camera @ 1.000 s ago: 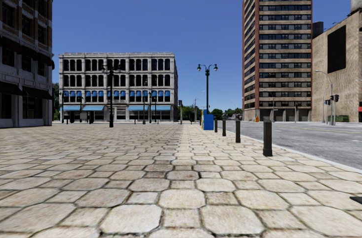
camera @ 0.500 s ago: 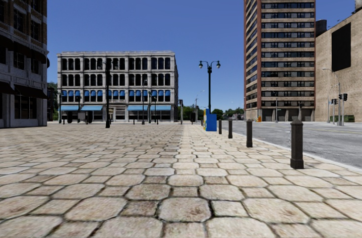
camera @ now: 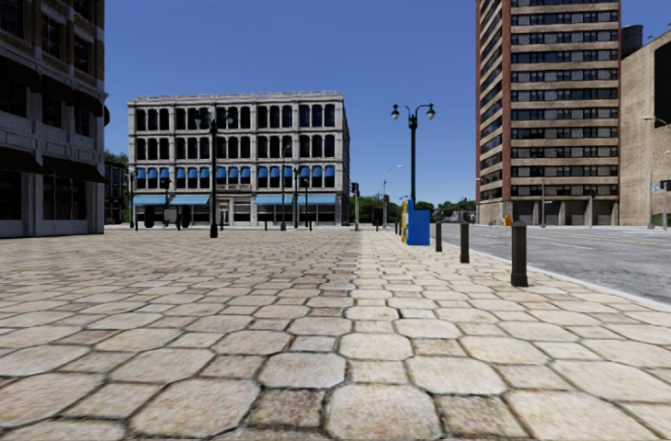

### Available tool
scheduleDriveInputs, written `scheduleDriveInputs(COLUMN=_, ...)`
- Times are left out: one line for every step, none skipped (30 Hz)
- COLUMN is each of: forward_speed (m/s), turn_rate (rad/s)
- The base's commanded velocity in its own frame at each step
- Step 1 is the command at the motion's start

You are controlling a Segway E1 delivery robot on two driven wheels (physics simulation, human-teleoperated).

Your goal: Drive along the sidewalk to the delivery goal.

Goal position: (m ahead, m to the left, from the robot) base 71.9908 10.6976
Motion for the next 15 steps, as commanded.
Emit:
scheduleDriveInputs(forward_speed=2.00, turn_rate=0.00)
scheduleDriveInputs(forward_speed=2.00, turn_rate=0.00)
scheduleDriveInputs(forward_speed=2.00, turn_rate=0.00)
scheduleDriveInputs(forward_speed=2.00, turn_rate=0.00)
scheduleDriveInputs(forward_speed=2.00, turn_rate=0.00)
scheduleDriveInputs(forward_speed=2.00, turn_rate=0.00)
scheduleDriveInputs(forward_speed=2.00, turn_rate=0.00)
scheduleDriveInputs(forward_speed=2.00, turn_rate=0.00)
scheduleDriveInputs(forward_speed=2.00, turn_rate=0.00)
scheduleDriveInputs(forward_speed=2.00, turn_rate=0.00)
scheduleDriveInputs(forward_speed=2.00, turn_rate=0.00)
scheduleDriveInputs(forward_speed=2.00, turn_rate=0.00)
scheduleDriveInputs(forward_speed=2.00, turn_rate=0.00)
scheduleDriveInputs(forward_speed=2.00, turn_rate=0.00)
scheduleDriveInputs(forward_speed=2.00, turn_rate=0.00)
